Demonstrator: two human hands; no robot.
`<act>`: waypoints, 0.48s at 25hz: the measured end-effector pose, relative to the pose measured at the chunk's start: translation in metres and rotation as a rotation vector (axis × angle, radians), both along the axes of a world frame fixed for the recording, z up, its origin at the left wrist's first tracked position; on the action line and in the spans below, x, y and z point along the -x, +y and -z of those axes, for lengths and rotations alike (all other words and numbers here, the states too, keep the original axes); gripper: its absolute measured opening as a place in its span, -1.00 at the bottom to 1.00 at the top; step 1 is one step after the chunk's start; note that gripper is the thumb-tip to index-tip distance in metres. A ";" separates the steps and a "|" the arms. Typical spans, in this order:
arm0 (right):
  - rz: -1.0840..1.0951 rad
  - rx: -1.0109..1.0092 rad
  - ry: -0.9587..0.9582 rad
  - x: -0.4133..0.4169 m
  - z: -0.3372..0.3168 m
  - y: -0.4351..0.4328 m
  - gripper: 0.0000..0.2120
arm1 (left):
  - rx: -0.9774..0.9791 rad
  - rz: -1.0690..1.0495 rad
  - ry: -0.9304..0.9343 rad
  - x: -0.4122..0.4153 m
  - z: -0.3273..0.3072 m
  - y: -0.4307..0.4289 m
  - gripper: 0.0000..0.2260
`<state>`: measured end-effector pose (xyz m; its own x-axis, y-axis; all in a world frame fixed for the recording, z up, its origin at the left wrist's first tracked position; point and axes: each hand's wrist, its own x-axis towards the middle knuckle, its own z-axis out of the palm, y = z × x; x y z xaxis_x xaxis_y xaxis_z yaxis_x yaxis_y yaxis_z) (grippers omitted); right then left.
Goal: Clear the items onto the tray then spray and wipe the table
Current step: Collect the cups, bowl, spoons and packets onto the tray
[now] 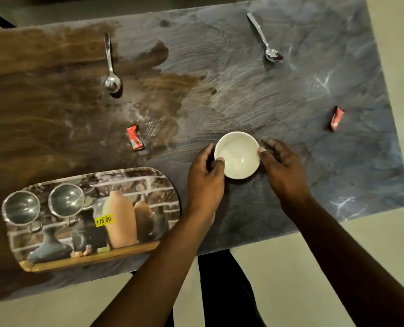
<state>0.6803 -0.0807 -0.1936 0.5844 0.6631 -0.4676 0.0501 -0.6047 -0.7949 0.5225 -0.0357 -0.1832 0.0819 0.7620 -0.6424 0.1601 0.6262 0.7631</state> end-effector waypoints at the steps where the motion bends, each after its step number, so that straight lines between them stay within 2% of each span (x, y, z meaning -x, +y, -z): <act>1: 0.002 0.009 0.047 0.003 0.003 -0.001 -0.71 | -0.008 -0.005 0.002 -0.003 0.001 0.000 -0.63; 7: 0.034 0.017 0.152 0.038 -0.018 -0.006 -0.74 | -0.062 -0.084 -0.026 0.019 -0.015 -0.004 -0.71; 12: -0.035 0.043 0.162 0.113 -0.054 -0.028 -0.81 | -0.125 -0.130 -0.013 0.110 -0.049 -0.036 -0.71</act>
<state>0.5673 -0.1091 -0.1392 0.4761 0.6593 -0.5819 -0.0546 -0.6383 -0.7678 0.4124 -0.0715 -0.1340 -0.0143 0.8405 -0.5416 0.0735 0.5410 0.8378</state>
